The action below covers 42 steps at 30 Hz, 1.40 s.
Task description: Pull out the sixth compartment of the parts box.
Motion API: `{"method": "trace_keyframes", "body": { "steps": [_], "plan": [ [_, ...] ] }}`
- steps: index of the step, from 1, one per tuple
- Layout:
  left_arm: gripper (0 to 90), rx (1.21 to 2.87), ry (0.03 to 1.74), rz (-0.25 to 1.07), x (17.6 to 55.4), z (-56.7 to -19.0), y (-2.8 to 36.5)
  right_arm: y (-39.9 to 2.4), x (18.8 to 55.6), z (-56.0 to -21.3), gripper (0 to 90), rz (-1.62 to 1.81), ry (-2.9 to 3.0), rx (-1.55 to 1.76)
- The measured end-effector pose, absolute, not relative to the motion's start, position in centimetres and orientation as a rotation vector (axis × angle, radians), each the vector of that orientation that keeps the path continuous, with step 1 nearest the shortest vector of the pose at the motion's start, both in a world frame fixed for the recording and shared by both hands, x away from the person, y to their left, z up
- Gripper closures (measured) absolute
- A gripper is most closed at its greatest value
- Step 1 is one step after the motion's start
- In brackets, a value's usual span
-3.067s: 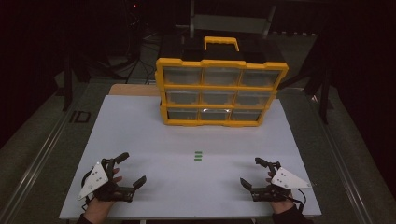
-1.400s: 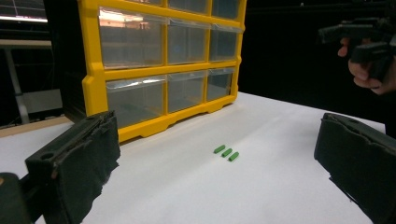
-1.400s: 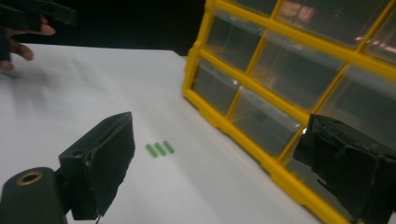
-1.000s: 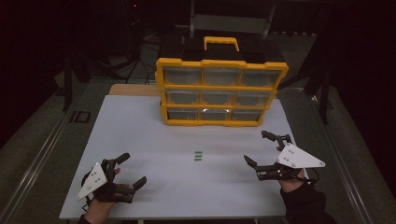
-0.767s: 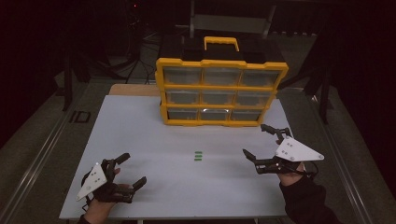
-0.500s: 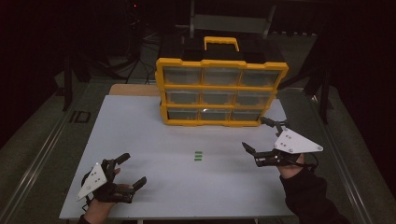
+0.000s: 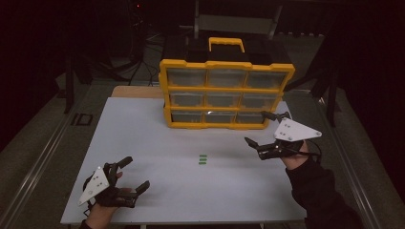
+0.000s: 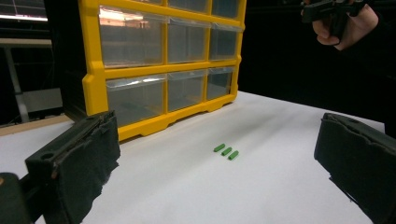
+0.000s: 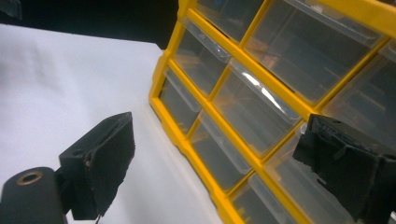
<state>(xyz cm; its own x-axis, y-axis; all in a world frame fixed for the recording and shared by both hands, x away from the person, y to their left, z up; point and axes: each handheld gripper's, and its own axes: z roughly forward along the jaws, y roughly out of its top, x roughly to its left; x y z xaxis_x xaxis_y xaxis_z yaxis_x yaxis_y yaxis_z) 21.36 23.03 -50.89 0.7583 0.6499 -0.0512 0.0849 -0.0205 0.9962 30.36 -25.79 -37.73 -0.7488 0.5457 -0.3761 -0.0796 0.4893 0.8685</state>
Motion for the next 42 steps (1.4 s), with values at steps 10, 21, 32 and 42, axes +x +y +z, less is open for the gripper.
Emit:
{"method": "trace_keyframes", "body": {
  "steps": [10,21,32,42],
  "plan": [
    [0.0,1.549,0.616,0.499,21.3,-50.9,23.0,-25.4,32.8,-37.0,8.9,1.129,2.076,0.436],
    [0.0,1.552,0.615,0.497,21.4,-50.9,23.0,-25.0,35.2,-36.1,8.3,1.004,2.110,0.358],
    [0.0,1.550,0.617,0.496,21.3,-51.0,23.1,-24.4,36.0,-35.8,8.5,0.931,2.122,0.275],
    [0.0,1.554,0.622,0.494,21.3,-51.0,23.0,-24.8,36.6,-35.6,8.7,0.911,2.121,0.257]
  ]
}}
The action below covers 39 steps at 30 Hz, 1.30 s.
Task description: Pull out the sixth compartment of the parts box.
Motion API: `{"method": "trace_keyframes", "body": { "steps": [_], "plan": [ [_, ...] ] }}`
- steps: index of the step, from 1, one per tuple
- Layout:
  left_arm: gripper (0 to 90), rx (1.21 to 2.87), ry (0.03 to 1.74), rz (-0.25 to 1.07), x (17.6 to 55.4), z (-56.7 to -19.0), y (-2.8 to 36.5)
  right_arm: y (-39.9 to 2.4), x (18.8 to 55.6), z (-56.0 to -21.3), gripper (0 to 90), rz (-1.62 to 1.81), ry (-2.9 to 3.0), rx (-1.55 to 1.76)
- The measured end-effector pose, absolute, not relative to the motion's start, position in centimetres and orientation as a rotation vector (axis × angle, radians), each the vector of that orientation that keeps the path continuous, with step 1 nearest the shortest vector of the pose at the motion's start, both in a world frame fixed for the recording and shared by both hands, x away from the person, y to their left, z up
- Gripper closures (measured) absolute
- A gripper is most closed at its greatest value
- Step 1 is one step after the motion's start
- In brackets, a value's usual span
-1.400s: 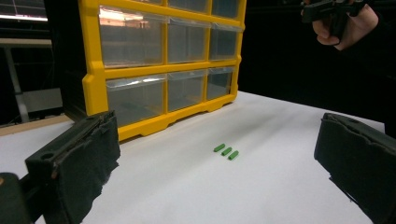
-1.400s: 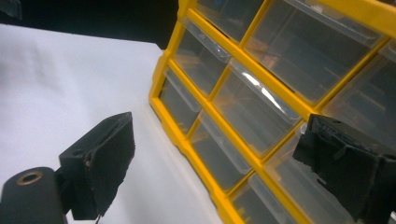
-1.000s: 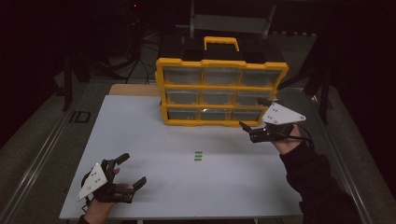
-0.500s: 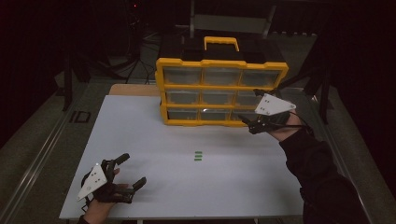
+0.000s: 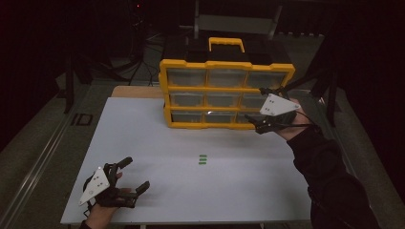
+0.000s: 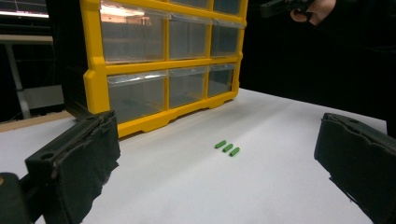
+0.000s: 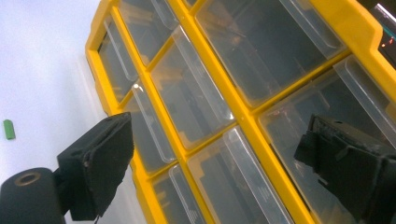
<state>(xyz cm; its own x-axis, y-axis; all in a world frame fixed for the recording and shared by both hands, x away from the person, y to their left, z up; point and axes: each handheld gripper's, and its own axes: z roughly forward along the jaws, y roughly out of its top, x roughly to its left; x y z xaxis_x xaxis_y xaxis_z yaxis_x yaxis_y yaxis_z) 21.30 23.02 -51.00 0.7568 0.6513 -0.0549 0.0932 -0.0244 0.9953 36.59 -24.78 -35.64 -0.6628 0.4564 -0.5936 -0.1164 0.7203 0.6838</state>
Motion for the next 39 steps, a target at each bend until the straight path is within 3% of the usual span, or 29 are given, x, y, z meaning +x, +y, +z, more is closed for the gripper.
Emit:
{"method": "trace_keyframes", "body": {
  "steps": [14,31,39],
  "plan": [
    [0.0,1.552,0.631,0.497,21.2,-51.0,23.0,-24.6,37.7,-35.6,8.8,0.854,2.138,0.211],
    [0.0,1.559,0.643,0.503,21.0,-51.1,23.0,-24.2,38.7,-35.8,18.5,0.752,2.167,0.115],
    [0.0,1.559,0.655,0.508,20.8,-51.1,23.1,-24.5,39.7,-36.5,29.9,0.664,2.183,0.017]
  ]
}}
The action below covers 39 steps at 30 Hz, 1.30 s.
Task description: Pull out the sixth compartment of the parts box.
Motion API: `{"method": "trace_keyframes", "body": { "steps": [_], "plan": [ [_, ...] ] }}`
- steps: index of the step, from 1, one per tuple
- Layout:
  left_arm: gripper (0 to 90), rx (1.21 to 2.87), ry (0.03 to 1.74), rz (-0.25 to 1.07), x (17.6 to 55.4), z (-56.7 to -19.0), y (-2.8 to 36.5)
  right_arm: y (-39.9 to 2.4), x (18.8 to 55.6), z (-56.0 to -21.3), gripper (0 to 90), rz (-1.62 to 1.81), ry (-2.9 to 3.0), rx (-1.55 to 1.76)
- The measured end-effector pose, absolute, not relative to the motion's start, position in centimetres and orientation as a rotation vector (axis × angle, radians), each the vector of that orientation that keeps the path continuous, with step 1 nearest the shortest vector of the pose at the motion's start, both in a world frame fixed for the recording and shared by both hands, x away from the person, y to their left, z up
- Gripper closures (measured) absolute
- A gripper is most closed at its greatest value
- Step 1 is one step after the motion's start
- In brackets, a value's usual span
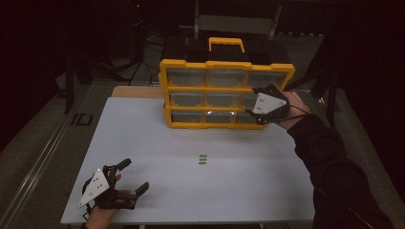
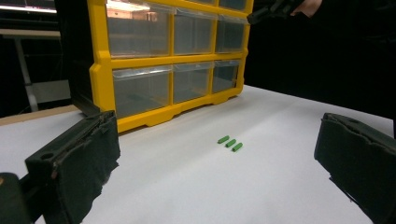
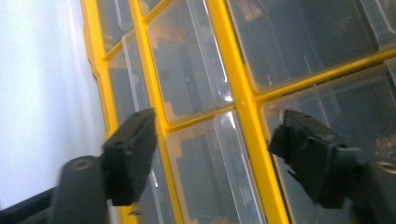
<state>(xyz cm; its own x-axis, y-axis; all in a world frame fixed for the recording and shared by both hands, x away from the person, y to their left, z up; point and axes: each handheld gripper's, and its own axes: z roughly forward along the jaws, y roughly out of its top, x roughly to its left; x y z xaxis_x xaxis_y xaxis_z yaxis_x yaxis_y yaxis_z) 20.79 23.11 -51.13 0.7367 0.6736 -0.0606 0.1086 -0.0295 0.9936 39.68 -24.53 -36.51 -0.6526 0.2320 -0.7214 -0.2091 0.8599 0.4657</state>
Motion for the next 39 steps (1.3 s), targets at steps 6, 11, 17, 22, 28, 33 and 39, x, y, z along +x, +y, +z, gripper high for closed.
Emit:
{"method": "trace_keyframes", "body": {
  "steps": [6,11,17,22,28,33,39],
  "plan": [
    [0.0,1.556,0.666,0.526,20.7,-51.1,23.1,-24.9,40.1,-36.8,37.8,0.645,2.162,-0.033],
    [0.0,1.538,0.679,0.528,20.7,-51.1,23.2,-25.1,40.3,-37.2,45.7,0.632,2.135,-0.141],
    [0.0,1.546,0.678,0.522,20.7,-51.1,23.2,-25.3,40.7,-37.6,54.8,0.638,2.116,-0.185],
    [0.0,1.544,0.685,0.534,20.6,-51.1,23.2,-25.4,41.1,-38.0,61.8,0.625,2.117,-0.235],
    [0.0,1.547,0.686,0.535,20.6,-51.1,23.2,-25.7,41.6,-38.3,61.9,0.617,2.104,-0.247],
    [0.0,1.548,0.689,0.529,20.6,-51.2,23.2,-26.0,42.1,-38.7,62.7,0.609,2.101,-0.253],
    [0.0,1.548,0.694,0.524,20.6,-51.2,23.2,-26.0,42.3,-38.8,65.0,0.589,2.098,-0.276]
  ]
}}
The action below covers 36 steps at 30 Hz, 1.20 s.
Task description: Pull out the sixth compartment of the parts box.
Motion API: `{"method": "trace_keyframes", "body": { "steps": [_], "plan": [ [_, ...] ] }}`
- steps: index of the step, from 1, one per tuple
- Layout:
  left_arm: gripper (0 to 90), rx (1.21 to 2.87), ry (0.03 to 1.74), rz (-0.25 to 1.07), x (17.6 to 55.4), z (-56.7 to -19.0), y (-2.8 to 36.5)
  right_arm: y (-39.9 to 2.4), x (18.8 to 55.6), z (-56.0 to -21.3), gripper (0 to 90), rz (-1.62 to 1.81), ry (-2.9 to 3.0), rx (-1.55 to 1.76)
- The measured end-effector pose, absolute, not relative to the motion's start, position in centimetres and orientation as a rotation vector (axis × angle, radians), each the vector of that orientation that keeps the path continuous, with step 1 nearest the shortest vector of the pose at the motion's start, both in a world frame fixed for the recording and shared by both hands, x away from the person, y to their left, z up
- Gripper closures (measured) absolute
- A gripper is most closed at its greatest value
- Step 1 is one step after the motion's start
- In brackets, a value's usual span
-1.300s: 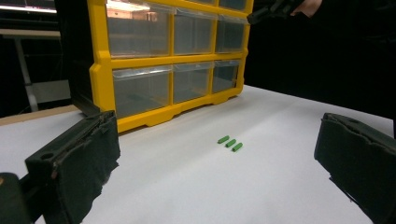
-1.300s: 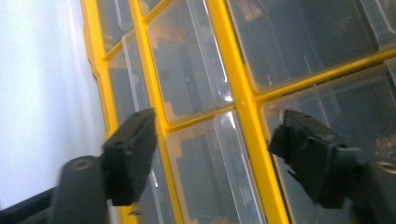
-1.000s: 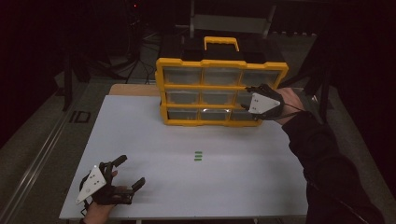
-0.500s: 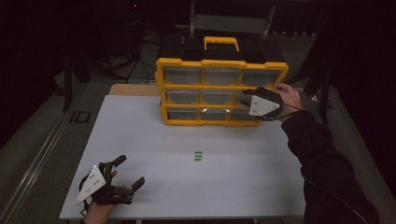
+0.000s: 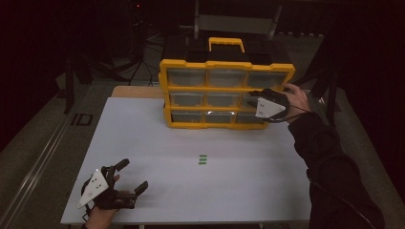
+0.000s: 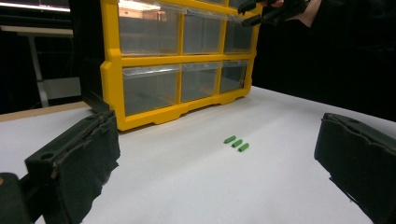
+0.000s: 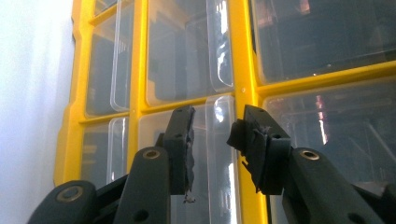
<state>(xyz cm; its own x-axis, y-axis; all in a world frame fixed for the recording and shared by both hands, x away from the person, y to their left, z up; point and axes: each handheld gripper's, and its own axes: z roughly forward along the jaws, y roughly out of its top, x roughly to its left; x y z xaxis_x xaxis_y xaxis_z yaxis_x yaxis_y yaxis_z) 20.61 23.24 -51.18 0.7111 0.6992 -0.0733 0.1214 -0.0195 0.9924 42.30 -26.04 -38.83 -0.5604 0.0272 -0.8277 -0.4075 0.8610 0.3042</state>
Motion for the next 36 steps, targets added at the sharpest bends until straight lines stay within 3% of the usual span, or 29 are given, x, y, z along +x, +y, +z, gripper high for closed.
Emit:
{"method": "trace_keyframes", "body": {
  "steps": [36],
  "plan": [
    [0.0,1.557,0.675,0.516,20.75,-51.20,23.01,-25.90,42.59,-39.32,74.9,0.461,2.099,-0.265]
  ]
}}
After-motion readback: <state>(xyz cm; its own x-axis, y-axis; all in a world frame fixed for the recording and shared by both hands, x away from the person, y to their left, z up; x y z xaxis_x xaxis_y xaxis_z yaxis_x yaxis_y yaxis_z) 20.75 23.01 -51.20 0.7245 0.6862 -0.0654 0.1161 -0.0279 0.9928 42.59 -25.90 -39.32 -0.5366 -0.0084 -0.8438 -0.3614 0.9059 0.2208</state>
